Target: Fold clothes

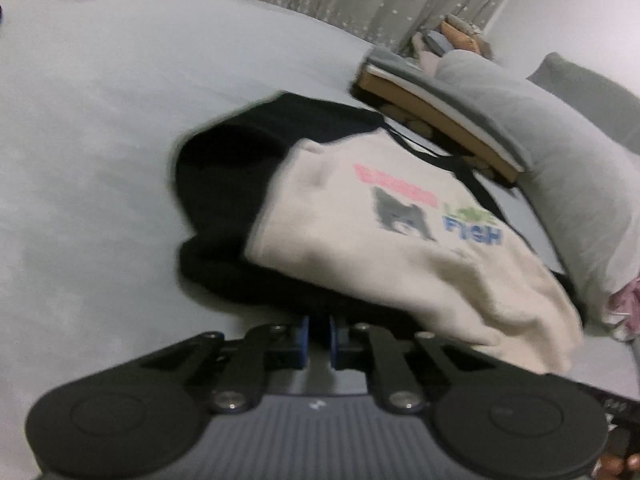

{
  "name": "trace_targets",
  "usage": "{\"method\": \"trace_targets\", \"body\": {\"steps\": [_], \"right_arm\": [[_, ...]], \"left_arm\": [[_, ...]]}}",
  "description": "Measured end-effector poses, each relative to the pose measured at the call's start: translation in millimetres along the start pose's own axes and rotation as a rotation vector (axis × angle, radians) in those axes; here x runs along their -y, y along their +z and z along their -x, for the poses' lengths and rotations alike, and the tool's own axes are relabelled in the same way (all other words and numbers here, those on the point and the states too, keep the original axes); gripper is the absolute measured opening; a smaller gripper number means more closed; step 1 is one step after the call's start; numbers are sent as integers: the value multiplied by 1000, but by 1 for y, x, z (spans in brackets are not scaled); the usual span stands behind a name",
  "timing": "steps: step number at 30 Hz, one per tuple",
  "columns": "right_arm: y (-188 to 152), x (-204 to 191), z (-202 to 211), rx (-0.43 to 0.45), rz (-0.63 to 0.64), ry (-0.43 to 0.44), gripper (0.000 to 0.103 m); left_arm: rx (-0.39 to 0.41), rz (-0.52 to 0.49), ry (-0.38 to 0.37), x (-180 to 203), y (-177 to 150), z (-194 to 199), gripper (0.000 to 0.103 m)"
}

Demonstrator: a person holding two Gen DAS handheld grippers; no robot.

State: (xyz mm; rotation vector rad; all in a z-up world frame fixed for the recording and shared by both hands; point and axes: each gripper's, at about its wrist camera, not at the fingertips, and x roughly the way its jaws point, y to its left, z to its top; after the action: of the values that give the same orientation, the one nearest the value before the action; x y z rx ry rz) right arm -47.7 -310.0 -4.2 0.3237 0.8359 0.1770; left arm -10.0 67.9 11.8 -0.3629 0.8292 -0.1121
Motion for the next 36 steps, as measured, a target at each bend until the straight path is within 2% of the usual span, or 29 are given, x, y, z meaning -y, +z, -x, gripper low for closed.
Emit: {"method": "trace_targets", "body": {"steps": [8, 13, 19, 24, 29, 30, 33, 36], "right_arm": [[0, 1, 1, 5, -8, 2, 48], [1, 2, 0, 3, -5, 1, 48], [1, 1, 0, 0, 1, -2, 48], [2, 1, 0, -2, 5, -8, 48], [3, 1, -1, -1, 4, -10, 48], [3, 1, -2, -1, 4, -11, 48], [3, 1, -1, -2, 7, -12, 48], [3, 1, 0, -2, 10, -16, 48]], "left_arm": [[115, -29, 228, -54, 38, 33, 9], [185, -80, 354, -70, 68, 41, 9], [262, -77, 441, -76, 103, 39, 9], [256, -70, 485, -77, 124, 21, 10], [193, -84, 480, -77, 120, 0, 13], [185, -83, 472, -77, 118, -2, 19], [185, -57, 423, -79, 109, 2, 50], [175, -44, 362, -78, 100, 6, 58]]}}
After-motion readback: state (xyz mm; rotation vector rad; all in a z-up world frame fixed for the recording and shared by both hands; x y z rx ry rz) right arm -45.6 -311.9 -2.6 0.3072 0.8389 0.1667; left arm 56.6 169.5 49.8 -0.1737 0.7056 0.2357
